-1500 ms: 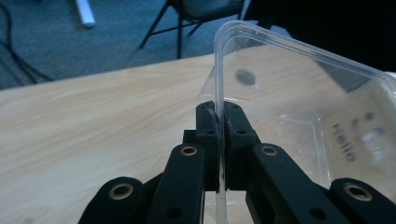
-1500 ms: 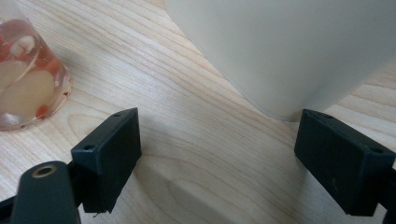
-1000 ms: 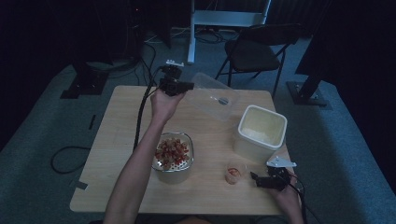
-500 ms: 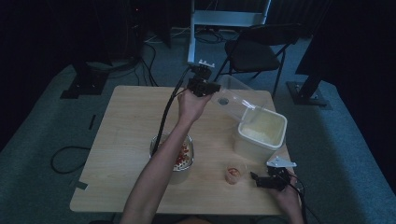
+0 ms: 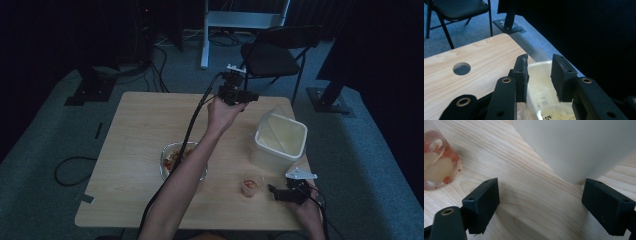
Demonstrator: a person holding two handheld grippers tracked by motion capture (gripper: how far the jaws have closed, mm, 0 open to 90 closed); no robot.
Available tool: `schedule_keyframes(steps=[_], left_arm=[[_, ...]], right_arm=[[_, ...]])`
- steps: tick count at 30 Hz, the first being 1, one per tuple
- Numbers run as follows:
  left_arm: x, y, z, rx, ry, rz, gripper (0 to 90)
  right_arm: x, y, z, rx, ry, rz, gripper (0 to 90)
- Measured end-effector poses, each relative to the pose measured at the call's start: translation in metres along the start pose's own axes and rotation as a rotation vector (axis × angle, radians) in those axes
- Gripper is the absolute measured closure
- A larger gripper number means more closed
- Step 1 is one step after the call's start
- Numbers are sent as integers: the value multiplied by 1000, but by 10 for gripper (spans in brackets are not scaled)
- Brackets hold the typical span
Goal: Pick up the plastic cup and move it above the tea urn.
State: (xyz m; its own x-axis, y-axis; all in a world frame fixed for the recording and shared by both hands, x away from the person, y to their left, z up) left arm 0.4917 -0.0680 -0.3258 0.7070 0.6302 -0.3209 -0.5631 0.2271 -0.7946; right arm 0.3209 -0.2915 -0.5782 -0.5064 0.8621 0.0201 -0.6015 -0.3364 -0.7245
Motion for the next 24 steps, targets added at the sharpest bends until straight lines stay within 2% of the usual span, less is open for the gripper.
schedule_keyframes(steps=[9, 10, 16, 17, 19, 20, 22, 24], left_arm=[[14, -1, 19, -5, -31, -18, 653], [16, 0, 23, -7, -44, -23, 653], [21, 2, 29, -5, -61, -41, 638], [23, 4, 31, -3, -56, -53, 633], [23, 6, 33, 0, -45, -62, 624], [27, 9, 37, 0, -36, -79, 618], [31, 11, 41, -8, -32, -80, 616], [37, 13, 47, -15, -35, -72, 616]], right_arm=[[0, 0, 0, 0, 1, 1, 142], [0, 0, 0, 0, 1, 1, 142], [0, 0, 0, -1, 1, 2, 156], [2, 0, 3, -6, -10, 13, 246], [4, 1, 4, -2, -13, 14, 266], [9, 1, 7, 13, -24, 22, 314], [15, 0, 10, 7, -50, 31, 350], [23, -2, 13, -6, -97, 37, 352]])
Point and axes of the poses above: each handheld gripper's, and its own axes: z roughly backward along the jaws, y roughly out of its underside, x roughly to its left, the point moved 4 cm from there along -z, roughly forward along the jaws, and after that the axes turned 1 degree about -y, right-handed, at the moved point
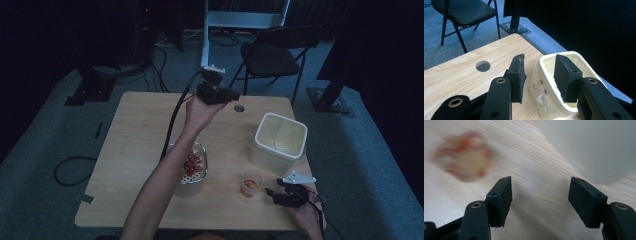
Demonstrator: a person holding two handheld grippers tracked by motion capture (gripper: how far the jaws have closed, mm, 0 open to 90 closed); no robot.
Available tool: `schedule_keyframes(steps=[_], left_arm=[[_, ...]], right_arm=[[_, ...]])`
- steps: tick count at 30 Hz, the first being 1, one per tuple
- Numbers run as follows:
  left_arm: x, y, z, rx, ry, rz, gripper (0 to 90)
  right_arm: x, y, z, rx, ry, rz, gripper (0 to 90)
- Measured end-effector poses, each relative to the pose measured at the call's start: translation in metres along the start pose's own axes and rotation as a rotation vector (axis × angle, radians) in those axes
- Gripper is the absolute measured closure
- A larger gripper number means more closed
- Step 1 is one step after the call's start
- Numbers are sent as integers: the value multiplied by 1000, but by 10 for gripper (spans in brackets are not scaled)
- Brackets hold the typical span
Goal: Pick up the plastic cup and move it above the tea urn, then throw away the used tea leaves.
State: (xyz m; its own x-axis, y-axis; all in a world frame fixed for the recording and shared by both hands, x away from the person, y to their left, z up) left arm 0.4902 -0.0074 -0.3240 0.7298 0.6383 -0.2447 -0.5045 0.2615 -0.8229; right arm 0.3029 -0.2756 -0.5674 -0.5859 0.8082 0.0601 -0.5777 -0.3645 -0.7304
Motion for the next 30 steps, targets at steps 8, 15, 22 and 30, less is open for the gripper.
schedule_keyframes(steps=[8, 15, 22, 30], left_arm=[[15, 6, 24, -58, -12, 24, 616], [26, 10, 35, -70, -33, 31, 616], [34, 16, 38, -65, -41, 38, 613], [43, 20, 41, -63, -42, 36, 590]], right_arm=[[35, -10, -3, -10, -173, 97, 251], [48, -26, -3, -90, -186, 115, 249], [51, -33, -9, -114, -187, 115, 209], [54, -39, -13, -139, -195, 124, 210]])
Point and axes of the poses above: each handheld gripper's, and its own axes: z roughly backward along the jaws, y roughly out of its underside, x roughly to its left, the point moved 4 cm from there along -z, roughly forward along the jaws, and after that the axes turned 1 degree about -y, right-handed, at the moved point
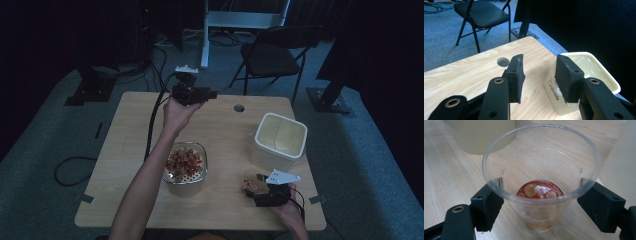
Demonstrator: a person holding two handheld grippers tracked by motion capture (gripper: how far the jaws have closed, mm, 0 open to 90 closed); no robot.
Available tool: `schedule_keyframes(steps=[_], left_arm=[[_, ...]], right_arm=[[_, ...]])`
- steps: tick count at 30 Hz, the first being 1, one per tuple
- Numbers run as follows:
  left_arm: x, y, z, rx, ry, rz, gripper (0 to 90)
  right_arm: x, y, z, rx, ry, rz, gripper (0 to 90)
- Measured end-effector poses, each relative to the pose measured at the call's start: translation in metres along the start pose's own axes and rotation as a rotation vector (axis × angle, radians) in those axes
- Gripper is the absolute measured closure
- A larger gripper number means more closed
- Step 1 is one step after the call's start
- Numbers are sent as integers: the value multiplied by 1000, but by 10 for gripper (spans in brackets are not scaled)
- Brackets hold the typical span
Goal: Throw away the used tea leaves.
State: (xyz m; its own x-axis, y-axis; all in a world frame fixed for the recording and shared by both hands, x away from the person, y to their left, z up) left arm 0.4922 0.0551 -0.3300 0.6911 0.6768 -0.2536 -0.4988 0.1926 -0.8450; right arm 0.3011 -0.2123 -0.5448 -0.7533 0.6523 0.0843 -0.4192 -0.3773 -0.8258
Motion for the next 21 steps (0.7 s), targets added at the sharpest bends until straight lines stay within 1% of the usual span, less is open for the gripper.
schedule_keyframes(steps=[2, 5, 6, 7, 10, 12, 15, 16, 17, 19, 21], left_arm=[[1, 0, 1, -4, 0, -2, 588], [1, 1, 2, -6, 2, -5, 584], [1, 2, 3, -9, 0, -20, 581], [1, 2, 3, -11, 2, -27, 573], [2, 4, 5, -21, 11, -31, 560], [4, 5, 6, -26, 17, -31, 560], [5, 8, 6, -19, 15, -35, 559], [6, 10, 6, -15, 14, -40, 560], [7, 11, 6, -15, 14, -36, 559], [8, 12, 7, -15, 16, -37, 559], [10, 14, 9, -11, 20, -42, 559]], right_arm=[[0, -2, -2, -7, 1, 9, 231], [-1, -3, -4, -13, -5, 9, 240], [-1, -4, -6, -10, -12, 12, 256], [0, -4, -7, -11, -12, 16, 274], [-1, -6, -7, -29, -6, 24, 299], [-1, -7, -8, -34, -4, 27, 293], [-1, -7, -8, -43, -8, 27, 278], [0, -9, -7, -60, -15, 20, 278], [0, -9, -7, -64, -17, 17, 278], [0, -10, -6, -66, -16, 18, 281], [1, -11, -6, -61, -12, 27, 307]])
Point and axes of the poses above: each handheld gripper's, and its own axes: z roughly backward along the jaws, y roughly out of its underside, x roughly to its left, the point moved 4 cm from there along -z, roughly forward along the jaws, and after that the axes turned 1 degree about -y, right-handed, at the moved point
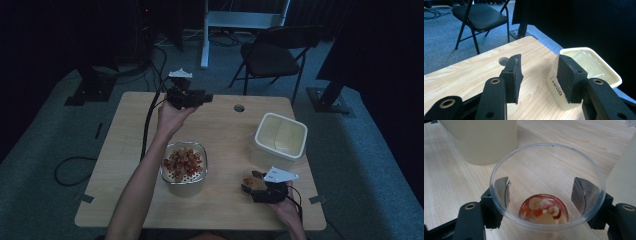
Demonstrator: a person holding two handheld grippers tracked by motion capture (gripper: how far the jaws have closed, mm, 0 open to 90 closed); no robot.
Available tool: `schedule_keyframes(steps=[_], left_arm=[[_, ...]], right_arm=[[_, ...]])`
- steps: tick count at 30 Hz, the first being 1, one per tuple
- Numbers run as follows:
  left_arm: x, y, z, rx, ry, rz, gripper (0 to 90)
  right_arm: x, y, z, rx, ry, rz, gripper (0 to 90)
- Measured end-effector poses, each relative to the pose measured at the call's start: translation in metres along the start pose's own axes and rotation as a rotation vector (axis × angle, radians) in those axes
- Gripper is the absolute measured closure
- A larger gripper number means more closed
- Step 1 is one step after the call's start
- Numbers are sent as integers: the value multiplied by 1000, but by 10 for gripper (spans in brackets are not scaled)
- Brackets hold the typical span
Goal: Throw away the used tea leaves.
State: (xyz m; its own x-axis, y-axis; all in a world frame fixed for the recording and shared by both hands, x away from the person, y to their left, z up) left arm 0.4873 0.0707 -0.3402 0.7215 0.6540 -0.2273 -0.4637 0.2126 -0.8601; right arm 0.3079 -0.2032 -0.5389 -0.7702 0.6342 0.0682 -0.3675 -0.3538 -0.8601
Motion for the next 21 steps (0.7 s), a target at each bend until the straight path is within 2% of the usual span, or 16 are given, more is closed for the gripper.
schedule_keyframes(steps=[2, 5, 9, 13, 15, 21], left_arm=[[1, 2, 3, -5, 12, -2, 559], [1, 5, 8, -8, 24, -13, 559], [0, 8, 16, -6, 13, -46, 557], [2, 11, 23, -16, 12, -46, 547], [4, 16, 29, -21, 11, -50, 545], [4, 29, 39, -31, 22, -73, 540]], right_arm=[[2, -3, 1, 2, 2, 8, 312], [4, -9, 3, -15, -12, -3, 314], [6, -24, 7, -30, -9, 4, 316], [8, -36, 10, -34, -8, 9, 315], [10, -51, 13, -55, -18, 22, 315], [13, -79, 12, -67, -28, 36, 319]])
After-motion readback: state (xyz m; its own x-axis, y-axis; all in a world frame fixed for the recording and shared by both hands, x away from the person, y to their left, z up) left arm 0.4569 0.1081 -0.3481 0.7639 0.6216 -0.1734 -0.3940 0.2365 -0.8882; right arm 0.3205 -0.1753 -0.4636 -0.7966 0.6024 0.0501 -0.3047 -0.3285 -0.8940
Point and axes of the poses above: each handheld gripper's, and its own axes: z roughly backward along the jaws, y roughly out of its underside, x roughly to its left, the point moved 4 cm from there along -z, roughly forward along the jaws, and after that the axes turned 1 degree about -y, right-handed, at the moved point
